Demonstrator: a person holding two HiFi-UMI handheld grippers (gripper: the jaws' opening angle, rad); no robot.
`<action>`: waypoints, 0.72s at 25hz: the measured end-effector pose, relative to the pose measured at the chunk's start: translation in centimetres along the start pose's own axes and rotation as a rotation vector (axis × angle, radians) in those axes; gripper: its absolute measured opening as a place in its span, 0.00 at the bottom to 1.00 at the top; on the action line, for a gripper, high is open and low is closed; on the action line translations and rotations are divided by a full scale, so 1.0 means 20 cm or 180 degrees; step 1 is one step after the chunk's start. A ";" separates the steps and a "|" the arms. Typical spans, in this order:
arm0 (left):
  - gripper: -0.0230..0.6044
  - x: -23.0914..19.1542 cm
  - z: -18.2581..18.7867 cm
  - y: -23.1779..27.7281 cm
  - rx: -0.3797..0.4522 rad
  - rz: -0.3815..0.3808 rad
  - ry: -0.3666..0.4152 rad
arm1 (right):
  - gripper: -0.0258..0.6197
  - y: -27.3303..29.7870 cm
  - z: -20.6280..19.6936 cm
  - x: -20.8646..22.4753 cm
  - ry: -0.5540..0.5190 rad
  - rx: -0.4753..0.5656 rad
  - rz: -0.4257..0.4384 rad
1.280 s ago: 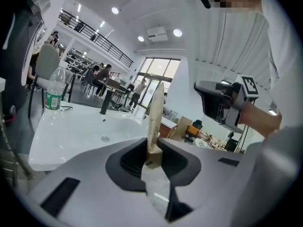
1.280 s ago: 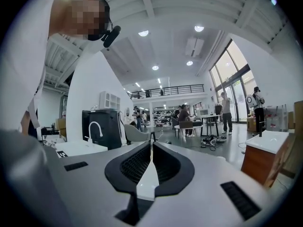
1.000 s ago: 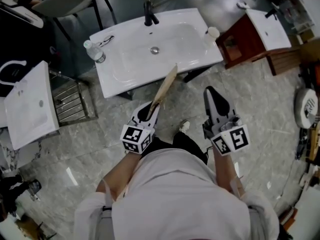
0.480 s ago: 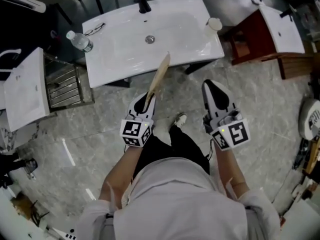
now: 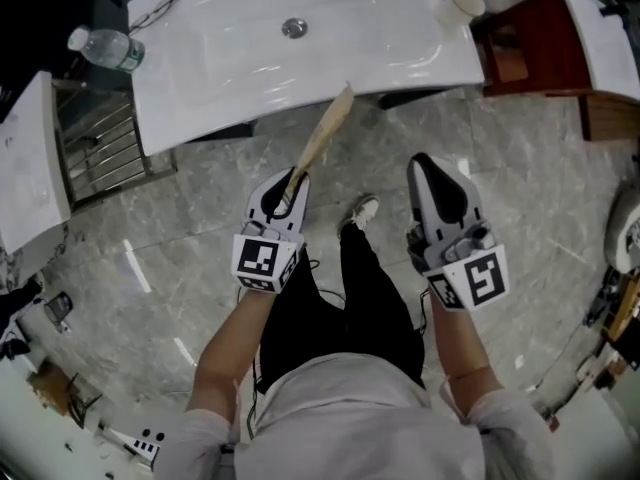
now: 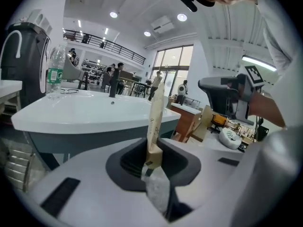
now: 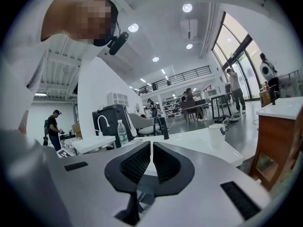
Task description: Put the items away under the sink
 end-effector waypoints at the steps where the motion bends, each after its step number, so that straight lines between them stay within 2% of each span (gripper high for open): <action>1: 0.13 0.01 -0.04 0.00 -0.0051 -0.0019 0.0003 | 0.10 -0.01 -0.03 0.00 0.0013 0.0007 -0.0028; 10: 0.13 -0.01 -0.42 0.06 -0.0330 -0.0030 -0.0234 | 0.10 -0.04 -0.26 0.05 -0.0008 0.0044 -0.0187; 15: 0.13 -0.06 -0.54 0.15 -0.0277 0.0010 -0.0329 | 0.10 -0.06 -0.42 0.10 -0.0030 -0.0042 -0.0227; 18: 0.13 -0.10 -0.61 0.25 -0.0262 -0.0046 -0.0290 | 0.10 -0.01 -0.49 0.13 -0.0062 -0.0022 -0.0209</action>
Point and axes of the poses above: the fingertips, and each gripper's own axes: y forward along the fingers, x to its right, z out of its top, the point moved 8 cm from there along -y, backward along the fingers, and after that the axes turned 3 degrees about z, right-handed, at the moved point
